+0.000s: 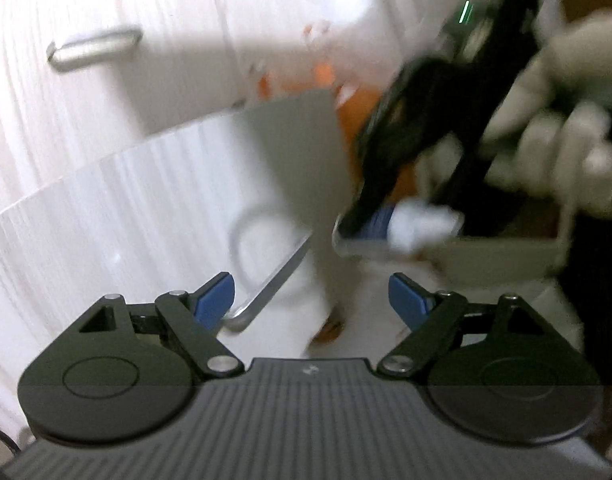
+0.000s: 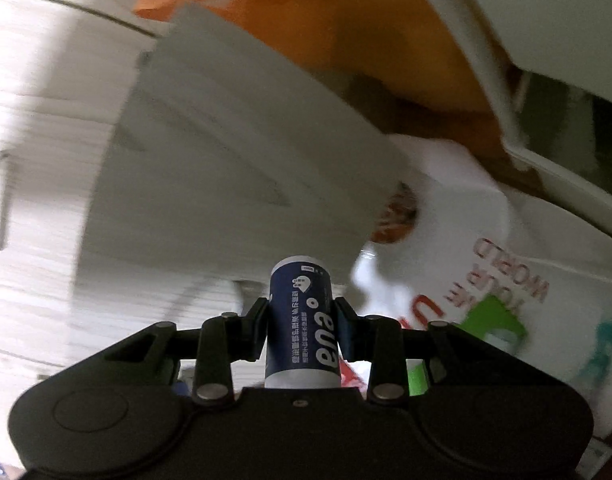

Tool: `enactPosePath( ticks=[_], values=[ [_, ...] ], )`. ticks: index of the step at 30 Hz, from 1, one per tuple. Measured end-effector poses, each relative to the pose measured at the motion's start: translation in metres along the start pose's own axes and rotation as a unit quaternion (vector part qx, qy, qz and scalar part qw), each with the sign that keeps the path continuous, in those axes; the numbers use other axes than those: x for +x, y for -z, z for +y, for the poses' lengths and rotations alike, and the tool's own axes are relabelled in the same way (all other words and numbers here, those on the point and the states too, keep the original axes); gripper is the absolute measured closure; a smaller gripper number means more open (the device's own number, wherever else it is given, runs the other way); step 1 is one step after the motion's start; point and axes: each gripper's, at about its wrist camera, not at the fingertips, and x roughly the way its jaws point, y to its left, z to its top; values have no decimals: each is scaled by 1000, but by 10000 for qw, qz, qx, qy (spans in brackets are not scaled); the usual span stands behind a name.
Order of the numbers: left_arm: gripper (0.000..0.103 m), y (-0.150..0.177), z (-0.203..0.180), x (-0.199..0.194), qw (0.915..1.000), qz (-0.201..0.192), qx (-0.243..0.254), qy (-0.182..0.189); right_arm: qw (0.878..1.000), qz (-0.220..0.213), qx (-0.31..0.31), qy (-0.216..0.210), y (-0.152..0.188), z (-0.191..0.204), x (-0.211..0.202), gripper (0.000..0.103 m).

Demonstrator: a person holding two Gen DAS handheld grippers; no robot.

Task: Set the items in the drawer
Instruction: 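Carry the blue can over the open drawer with the right gripper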

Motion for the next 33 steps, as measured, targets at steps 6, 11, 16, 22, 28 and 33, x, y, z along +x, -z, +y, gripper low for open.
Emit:
enactPosePath(
  ticks=[6,11,16,22,28,33],
  values=[
    [42,-11,1,19,9989,307,337,124,9967,-162,-77,-791,11,26,-26,64],
    [48,-14,16,18,9983,357,53,466,9909,-277,-308,-1277,26,39,-44,64],
    [48,-12,3,12,9982,511,209,250,9879,-266,-532,-1433,32,46,-53,64],
    [48,-20,0,13,9980,617,98,135,9866,-335,-574,-1491,33,50,-60,64],
    [48,-18,2,5,9978,635,51,187,9823,-479,-803,-1622,43,52,-73,64],
    [48,-18,-1,-2,9980,588,30,223,9812,-437,-872,-1665,49,51,-77,64]
  ],
)
